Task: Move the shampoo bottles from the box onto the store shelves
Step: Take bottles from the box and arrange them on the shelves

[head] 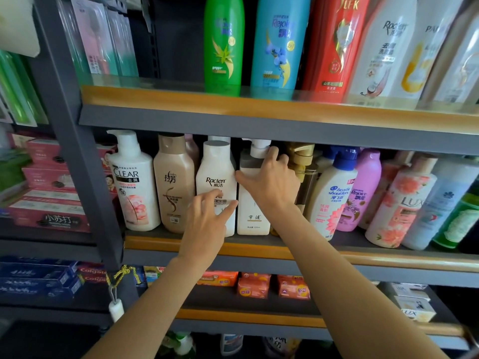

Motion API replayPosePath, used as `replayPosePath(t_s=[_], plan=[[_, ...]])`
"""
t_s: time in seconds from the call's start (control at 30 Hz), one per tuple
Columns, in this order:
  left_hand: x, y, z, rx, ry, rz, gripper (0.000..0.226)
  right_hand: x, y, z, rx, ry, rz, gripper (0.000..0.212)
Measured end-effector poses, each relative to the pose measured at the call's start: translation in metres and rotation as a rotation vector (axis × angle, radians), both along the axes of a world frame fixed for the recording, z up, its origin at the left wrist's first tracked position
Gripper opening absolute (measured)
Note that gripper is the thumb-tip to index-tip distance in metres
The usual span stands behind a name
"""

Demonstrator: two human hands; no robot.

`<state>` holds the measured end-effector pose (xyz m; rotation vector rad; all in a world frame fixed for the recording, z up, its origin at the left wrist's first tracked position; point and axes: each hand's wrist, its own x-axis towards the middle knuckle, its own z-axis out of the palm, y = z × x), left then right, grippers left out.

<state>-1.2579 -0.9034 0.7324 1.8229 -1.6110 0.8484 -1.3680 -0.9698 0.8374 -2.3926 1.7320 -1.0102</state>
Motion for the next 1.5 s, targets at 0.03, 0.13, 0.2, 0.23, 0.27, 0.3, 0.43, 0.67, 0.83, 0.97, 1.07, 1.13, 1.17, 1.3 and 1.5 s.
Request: replayPosePath(t_s=[0.03, 0.13, 0.2, 0.23, 0.27, 0.3, 0.43, 0.67, 0.83, 0.97, 1.07, 1.13, 1.17, 1.3, 1.5], plan=[[0.000, 0.000, 0.000, 0.004, -0.005, 0.002, 0.062, 0.000, 0.000, 0.000, -0.007, 0.006, -0.001, 0.070], [0.001, 0.000, 0.000, 0.015, -0.016, 0.007, 0.064, 0.000, 0.001, 0.000, -0.019, 0.020, 0.002, 0.070], [0.001, 0.001, -0.001, 0.019, -0.020, 0.008, 0.066, 0.000, 0.002, 0.000, -0.018, 0.018, 0.008, 0.070], [0.001, 0.001, -0.002, 0.025, -0.019, 0.006, 0.066, 0.000, 0.002, 0.000, -0.017, 0.017, 0.010, 0.069], [0.001, 0.002, -0.003, 0.032, -0.019, 0.003, 0.066, 0.000, 0.002, -0.001, -0.019, 0.019, 0.014, 0.068], [0.001, 0.003, -0.003, 0.040, -0.018, 0.001, 0.066, -0.002, 0.003, -0.001, -0.023, 0.024, 0.018, 0.068], [-0.002, 0.007, -0.004, 0.075, -0.031, 0.000, 0.065, -0.009, 0.004, -0.008, -0.050, 0.022, 0.035, 0.068], [-0.021, 0.006, -0.026, 0.247, -0.061, -0.157, 0.064, -0.014, 0.008, -0.039, -0.129, -0.032, 0.114, 0.082], [-0.024, 0.004, -0.026, 0.272, -0.052, -0.111, 0.064, -0.032, 0.010, -0.067, -0.233, -0.165, 0.155, 0.054], [-0.020, 0.009, -0.026, 0.247, -0.046, -0.142, 0.063, -0.045, 0.010, -0.094, 0.014, -0.068, 0.103, 0.037], [-0.016, 0.011, -0.025, 0.225, -0.067, -0.151, 0.062, -0.046, 0.006, -0.093, 0.064, -0.048, 0.089, 0.036], [-0.016, 0.011, -0.026, 0.219, -0.086, -0.140, 0.060, -0.045, 0.001, -0.089, 0.100, -0.075, 0.097, 0.034], [-0.017, 0.010, -0.026, 0.220, -0.088, -0.132, 0.060, -0.045, -0.001, -0.088, 0.116, -0.086, 0.102, 0.032], [-0.018, 0.008, -0.026, 0.217, -0.069, -0.102, 0.059, -0.044, 0.001, -0.094, 0.186, -0.084, 0.097, 0.033], [-0.011, 0.008, -0.028, 0.241, -0.102, -0.120, 0.058, -0.041, -0.004, -0.092, 0.231, -0.094, 0.073, 0.026]])
